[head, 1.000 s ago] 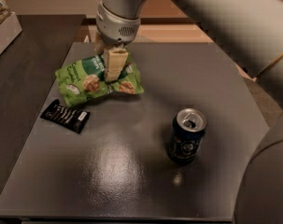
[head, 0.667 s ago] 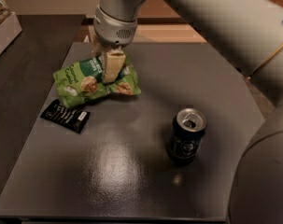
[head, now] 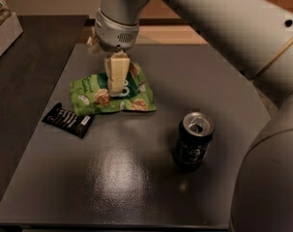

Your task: Move green rice chip bag near rxbar chocolate

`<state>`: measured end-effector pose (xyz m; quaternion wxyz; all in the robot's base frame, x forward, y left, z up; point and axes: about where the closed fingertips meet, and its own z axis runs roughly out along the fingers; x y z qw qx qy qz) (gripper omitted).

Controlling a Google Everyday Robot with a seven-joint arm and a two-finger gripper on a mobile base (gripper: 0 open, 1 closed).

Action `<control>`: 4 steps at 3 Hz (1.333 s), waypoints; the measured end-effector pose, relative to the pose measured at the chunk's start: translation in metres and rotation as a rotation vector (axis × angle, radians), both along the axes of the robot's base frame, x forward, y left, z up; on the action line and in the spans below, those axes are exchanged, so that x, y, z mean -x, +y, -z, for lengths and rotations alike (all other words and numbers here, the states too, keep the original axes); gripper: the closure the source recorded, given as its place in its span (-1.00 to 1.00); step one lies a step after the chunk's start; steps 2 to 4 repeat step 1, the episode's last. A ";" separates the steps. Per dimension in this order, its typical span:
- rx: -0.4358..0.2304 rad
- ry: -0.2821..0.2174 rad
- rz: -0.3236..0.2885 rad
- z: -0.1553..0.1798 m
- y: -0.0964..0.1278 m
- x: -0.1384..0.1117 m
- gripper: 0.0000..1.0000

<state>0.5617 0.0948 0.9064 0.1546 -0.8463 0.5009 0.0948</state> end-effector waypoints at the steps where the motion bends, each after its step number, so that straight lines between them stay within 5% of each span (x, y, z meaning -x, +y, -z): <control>1: 0.000 0.000 0.000 0.000 0.000 0.000 -1.00; 4: 0.000 0.000 0.000 0.000 0.000 0.000 -1.00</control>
Offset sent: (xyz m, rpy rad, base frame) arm 0.0000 0.0000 0.0000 0.0000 0.0000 0.0000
